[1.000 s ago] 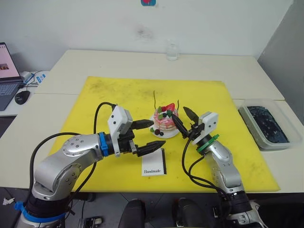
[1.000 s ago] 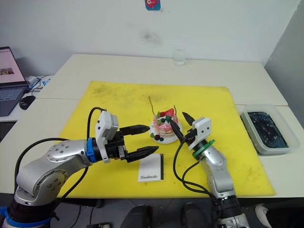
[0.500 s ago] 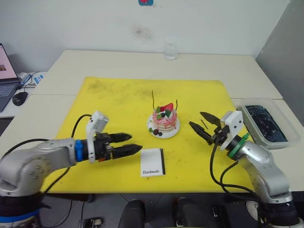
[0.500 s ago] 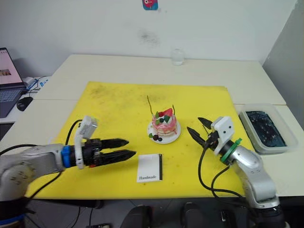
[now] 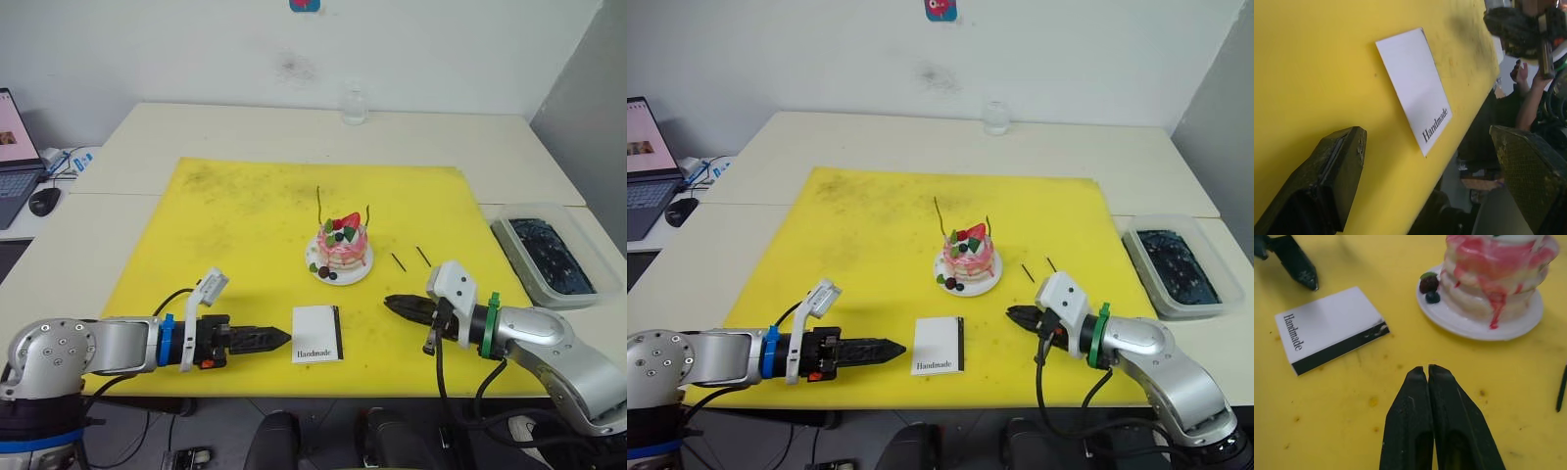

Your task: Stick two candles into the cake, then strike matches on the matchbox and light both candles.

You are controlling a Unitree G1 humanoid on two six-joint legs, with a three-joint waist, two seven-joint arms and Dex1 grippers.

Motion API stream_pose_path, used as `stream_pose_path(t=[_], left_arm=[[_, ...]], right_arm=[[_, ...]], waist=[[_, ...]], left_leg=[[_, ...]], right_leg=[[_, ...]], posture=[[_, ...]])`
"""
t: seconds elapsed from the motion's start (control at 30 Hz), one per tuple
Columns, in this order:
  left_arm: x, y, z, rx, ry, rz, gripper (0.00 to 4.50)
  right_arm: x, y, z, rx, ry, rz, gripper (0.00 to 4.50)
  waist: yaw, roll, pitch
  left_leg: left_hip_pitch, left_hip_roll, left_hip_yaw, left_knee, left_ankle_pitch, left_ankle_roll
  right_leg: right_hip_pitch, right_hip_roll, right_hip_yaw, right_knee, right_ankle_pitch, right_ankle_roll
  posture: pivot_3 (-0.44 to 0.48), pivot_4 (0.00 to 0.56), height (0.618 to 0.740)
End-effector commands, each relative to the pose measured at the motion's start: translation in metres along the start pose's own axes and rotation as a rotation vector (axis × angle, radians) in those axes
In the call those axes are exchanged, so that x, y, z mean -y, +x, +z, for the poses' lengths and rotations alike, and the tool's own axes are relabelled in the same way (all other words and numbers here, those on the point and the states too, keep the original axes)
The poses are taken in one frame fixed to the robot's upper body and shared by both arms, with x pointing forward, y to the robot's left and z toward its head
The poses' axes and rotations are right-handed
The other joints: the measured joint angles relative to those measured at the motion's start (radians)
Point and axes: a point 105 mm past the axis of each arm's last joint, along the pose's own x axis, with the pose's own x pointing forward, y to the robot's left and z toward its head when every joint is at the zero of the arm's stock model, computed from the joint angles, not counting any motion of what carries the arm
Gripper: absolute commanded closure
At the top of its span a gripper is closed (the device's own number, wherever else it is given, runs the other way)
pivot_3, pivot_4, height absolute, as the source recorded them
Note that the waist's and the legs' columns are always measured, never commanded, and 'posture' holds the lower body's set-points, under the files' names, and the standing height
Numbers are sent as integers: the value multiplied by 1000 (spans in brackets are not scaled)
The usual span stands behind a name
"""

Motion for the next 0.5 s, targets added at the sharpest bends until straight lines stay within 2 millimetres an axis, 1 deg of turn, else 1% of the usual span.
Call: stream_pose_path(t=[0.03,0.17,0.27,0.5], left_arm=[[2,11,2,12,-17,-15,0],[9,21,-2,-8,-31,-40,0],[11,26,-1,1,-51,-39,0],[26,31,3,14,-75,-53,0]], right_arm=[[-8,2,3,-11,-40,38,4473],[-10,8,-2,-43,-39,62,4473],[-12,13,-4,-68,-45,84,4473],[-17,19,-1,-94,-46,130,4473]], waist=[[1,0,0],[6,0,0],[12,0,0],[25,0,0]], left_leg=[[0,0,0,0,0,0],[0,-1,0,1,0,0],[0,-2,1,1,0,0],[0,-2,1,1,0,0]], right_leg=[[0,0,0,0,0,0],[0,-1,0,0,1,1],[1,-2,1,0,1,1],[1,-3,0,-1,0,1]], posture=[[0,150,740],[0,150,740],[0,150,740],[0,150,740]])
